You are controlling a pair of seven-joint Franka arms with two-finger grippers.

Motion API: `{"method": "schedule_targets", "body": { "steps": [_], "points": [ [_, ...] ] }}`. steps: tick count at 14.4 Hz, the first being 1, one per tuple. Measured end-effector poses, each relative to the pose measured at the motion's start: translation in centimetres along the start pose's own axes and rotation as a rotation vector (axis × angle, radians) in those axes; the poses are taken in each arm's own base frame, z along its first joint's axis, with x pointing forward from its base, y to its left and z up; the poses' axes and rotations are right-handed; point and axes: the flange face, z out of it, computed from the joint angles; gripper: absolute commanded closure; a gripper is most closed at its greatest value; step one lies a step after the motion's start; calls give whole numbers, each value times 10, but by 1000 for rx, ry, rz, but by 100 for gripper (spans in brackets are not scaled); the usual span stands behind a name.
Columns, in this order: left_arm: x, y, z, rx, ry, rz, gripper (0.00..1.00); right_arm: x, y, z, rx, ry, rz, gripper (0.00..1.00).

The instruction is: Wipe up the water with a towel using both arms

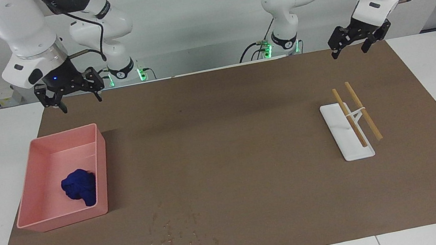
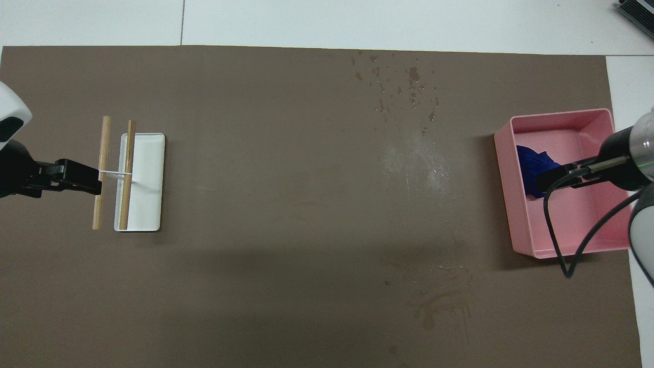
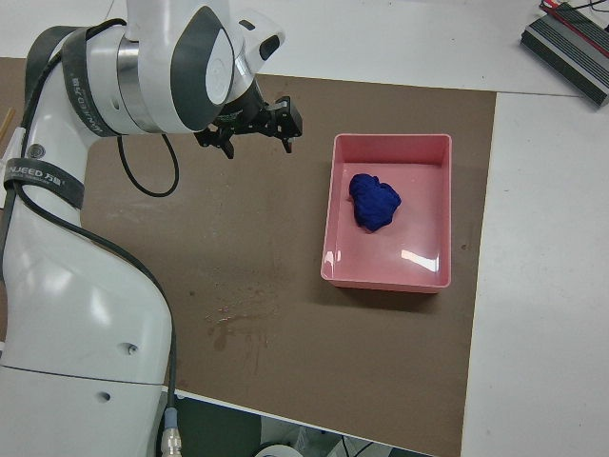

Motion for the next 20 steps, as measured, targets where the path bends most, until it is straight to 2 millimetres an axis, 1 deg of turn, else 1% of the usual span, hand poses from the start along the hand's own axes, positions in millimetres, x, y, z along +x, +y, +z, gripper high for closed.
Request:
{"method": "schedule_targets", "body": {
  "steps": [1, 4, 6, 7, 11, 20],
  "points": [
    [0, 0, 0, 0, 0, 0, 0, 0, 6, 0, 0, 2, 39, 0],
    [0, 0, 0, 0, 0, 0, 0, -3, 33, 1, 2, 3, 107, 0],
    [0, 0, 0, 0, 0, 0, 0, -4, 44, 2, 2, 1, 128, 0],
    [0, 0, 0, 0, 0, 0, 0, -3, 43, 2, 2, 1, 127, 0],
    [0, 0, 0, 0, 0, 0, 0, -1, 30, 2, 0, 1, 116, 0],
    [0, 0, 0, 0, 0, 0, 0, -1, 29, 2, 0, 1, 127, 0]
  ]
}}
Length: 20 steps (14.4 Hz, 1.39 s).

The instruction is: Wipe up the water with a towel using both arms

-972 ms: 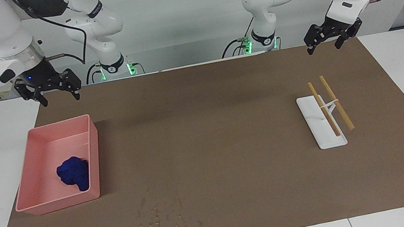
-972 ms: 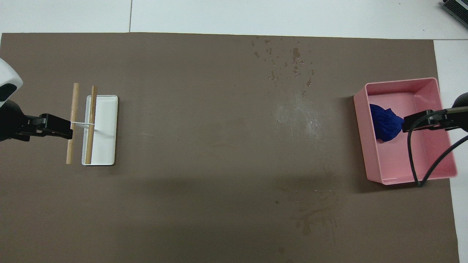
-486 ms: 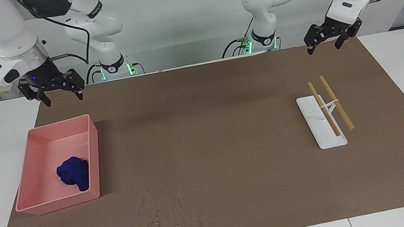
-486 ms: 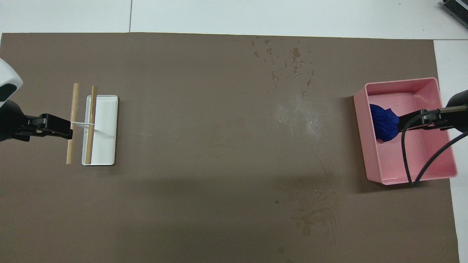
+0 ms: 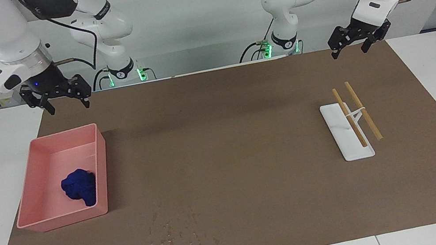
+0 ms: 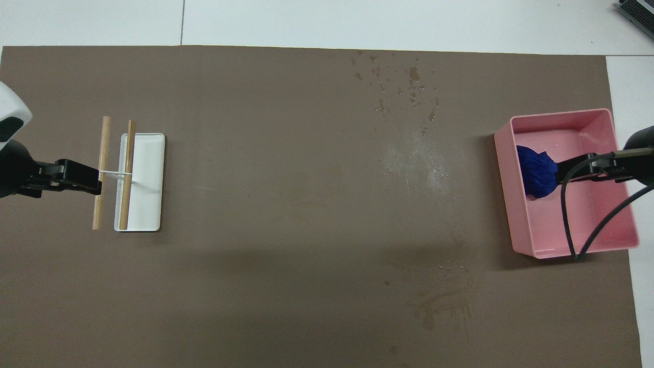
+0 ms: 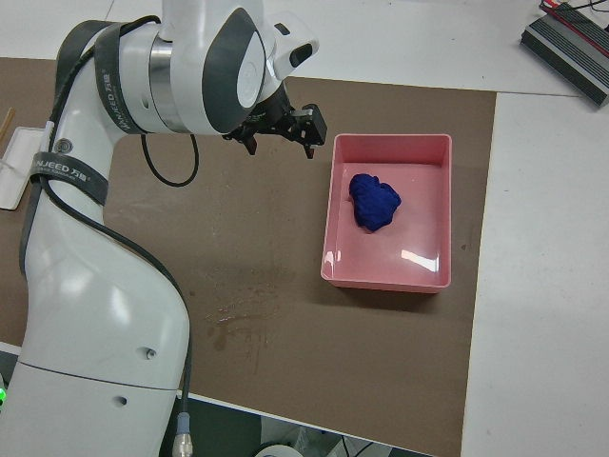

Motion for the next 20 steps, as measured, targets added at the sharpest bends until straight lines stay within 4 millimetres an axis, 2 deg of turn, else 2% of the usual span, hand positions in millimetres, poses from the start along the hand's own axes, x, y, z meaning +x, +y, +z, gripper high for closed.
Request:
{"method": "schedule_targets", "body": {
  "steps": [20],
  "points": [
    [0, 0, 0, 0, 0, 0, 0, 1, -2, -1, 32, 6, 22, 0]
  ]
}}
